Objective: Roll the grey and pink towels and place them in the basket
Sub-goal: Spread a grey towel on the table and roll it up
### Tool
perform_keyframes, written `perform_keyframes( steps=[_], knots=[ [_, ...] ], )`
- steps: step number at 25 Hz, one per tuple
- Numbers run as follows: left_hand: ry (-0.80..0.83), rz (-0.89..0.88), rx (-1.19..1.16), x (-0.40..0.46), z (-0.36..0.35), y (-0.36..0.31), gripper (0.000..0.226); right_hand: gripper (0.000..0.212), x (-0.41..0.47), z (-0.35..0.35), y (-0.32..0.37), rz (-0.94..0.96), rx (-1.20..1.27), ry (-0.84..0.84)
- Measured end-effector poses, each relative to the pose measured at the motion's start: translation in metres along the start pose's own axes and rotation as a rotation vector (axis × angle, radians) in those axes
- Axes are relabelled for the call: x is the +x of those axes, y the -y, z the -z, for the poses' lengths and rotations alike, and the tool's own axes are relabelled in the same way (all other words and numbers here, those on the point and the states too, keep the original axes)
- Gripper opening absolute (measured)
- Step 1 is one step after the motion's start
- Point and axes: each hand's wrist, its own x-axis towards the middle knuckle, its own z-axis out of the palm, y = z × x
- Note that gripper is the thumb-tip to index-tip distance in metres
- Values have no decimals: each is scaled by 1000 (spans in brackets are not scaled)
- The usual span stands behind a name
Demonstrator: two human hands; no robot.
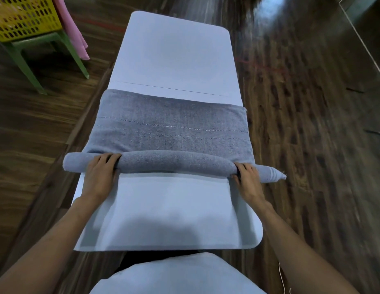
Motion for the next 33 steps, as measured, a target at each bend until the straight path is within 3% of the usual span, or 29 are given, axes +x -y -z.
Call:
perform_keyframes(
  steps=[3, 6, 9, 11, 13, 15, 19, 23, 27, 31, 33],
  knots=[
    [4, -10, -28, -23, 6, 1, 37, 32, -26, 3, -8, 42, 13, 64],
    [177, -86, -27, -26, 12, 23, 33, 33, -34, 14, -17, 61, 32, 225],
    [319, -25, -114, 5, 11, 34, 32, 36, -11, 21, -9, -110, 220, 207],
    [220, 72, -151, 23, 13, 29, 29, 27, -3, 24, 7, -229, 274, 3],
    [14, 55, -11, 17, 16, 21, 19, 15, -11, 19, 20, -208, 50, -183],
    [-90, 4, 46, -7, 11, 12, 22, 22, -30, 7, 23, -142, -132, -226],
    [0, -87, 103, -32, -4, 10, 55, 61, -39, -12, 9, -30, -152, -83],
    [69, -37, 52, 10, 6, 12, 48, 47, -6, -10, 4, -93, -65, -33],
    [169, -48, 15, 7, 7, 21, 36, 37, -8, -4, -1, -37, 26, -32],
    [481, -79, -54, 11, 14, 42, 36, 33, -8, 10, -22, -8, 35, 287],
    [603, -23, -93, 30, 22, 40, 38, 33, 11, 23, -21, -84, 171, 421]
  ],
)
